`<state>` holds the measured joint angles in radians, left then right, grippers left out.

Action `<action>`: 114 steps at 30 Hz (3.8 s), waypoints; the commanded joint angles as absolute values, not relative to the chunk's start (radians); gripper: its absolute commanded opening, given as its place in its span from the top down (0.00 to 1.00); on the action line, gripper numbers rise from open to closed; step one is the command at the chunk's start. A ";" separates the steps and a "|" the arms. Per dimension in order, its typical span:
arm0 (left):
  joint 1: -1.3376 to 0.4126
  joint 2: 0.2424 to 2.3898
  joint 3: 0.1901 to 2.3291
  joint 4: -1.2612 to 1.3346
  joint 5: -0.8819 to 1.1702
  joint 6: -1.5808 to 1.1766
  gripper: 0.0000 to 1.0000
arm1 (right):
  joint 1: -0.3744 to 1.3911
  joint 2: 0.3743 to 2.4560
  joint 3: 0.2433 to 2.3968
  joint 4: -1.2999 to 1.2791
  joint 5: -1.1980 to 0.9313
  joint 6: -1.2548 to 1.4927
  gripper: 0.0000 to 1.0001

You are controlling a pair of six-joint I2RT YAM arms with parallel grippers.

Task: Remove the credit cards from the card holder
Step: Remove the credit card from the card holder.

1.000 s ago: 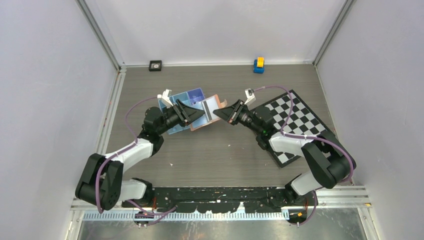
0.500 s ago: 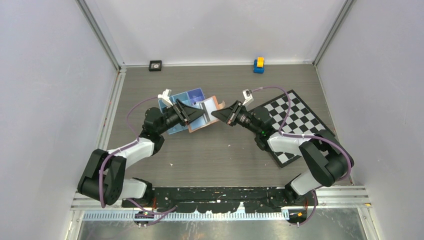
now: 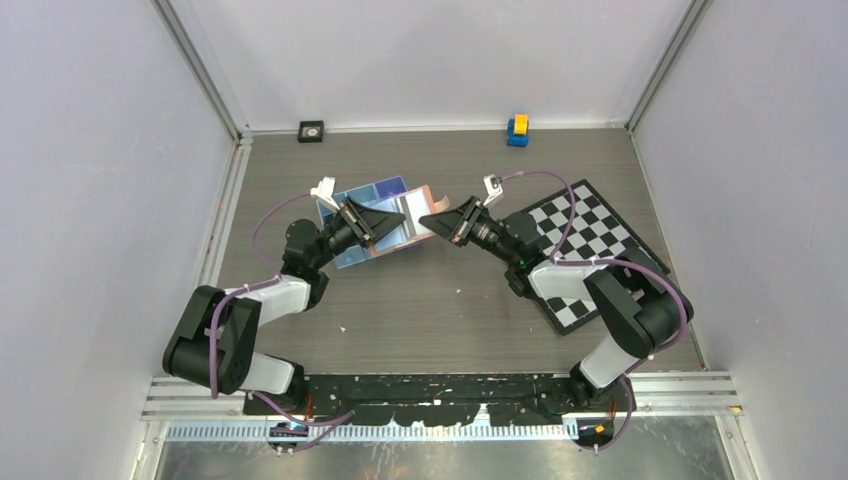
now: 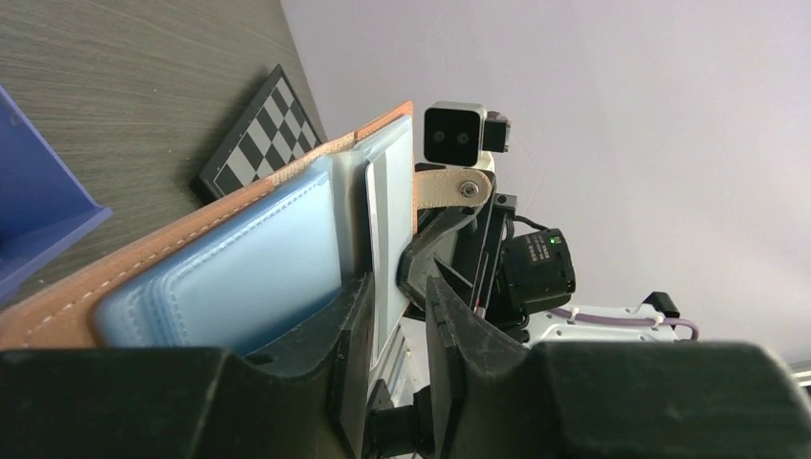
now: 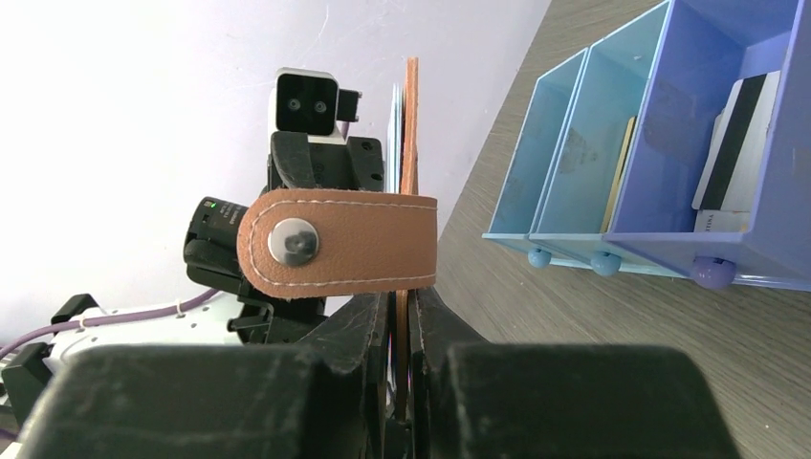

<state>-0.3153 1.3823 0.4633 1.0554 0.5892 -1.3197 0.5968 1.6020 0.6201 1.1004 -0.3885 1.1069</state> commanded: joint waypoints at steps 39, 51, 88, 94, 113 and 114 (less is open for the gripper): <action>-0.337 1.330 0.560 0.853 0.716 -1.189 0.93 | 0.549 1.528 0.636 1.083 -0.496 1.115 0.92; -0.337 1.382 0.530 1.086 0.736 -1.301 0.89 | 0.518 1.616 0.633 1.220 -0.526 1.229 0.94; -0.327 1.357 0.524 1.044 0.725 -1.283 0.99 | 0.462 1.651 0.614 1.321 -0.545 1.314 0.80; -0.328 1.362 0.529 1.030 0.727 -1.279 1.00 | 0.470 1.640 0.621 1.323 -0.569 1.310 0.64; -0.306 1.276 0.542 0.759 0.677 -1.159 1.00 | 0.393 1.590 0.554 1.280 -0.498 1.271 0.96; -0.304 1.268 0.544 0.734 0.669 -1.140 1.00 | 0.382 1.588 0.548 1.282 -0.493 1.269 0.97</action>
<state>-0.3164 1.3281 0.5247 0.8314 0.6903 -1.2190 0.4305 1.6398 0.5697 1.2362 -0.5484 1.2884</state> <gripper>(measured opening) 0.010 0.091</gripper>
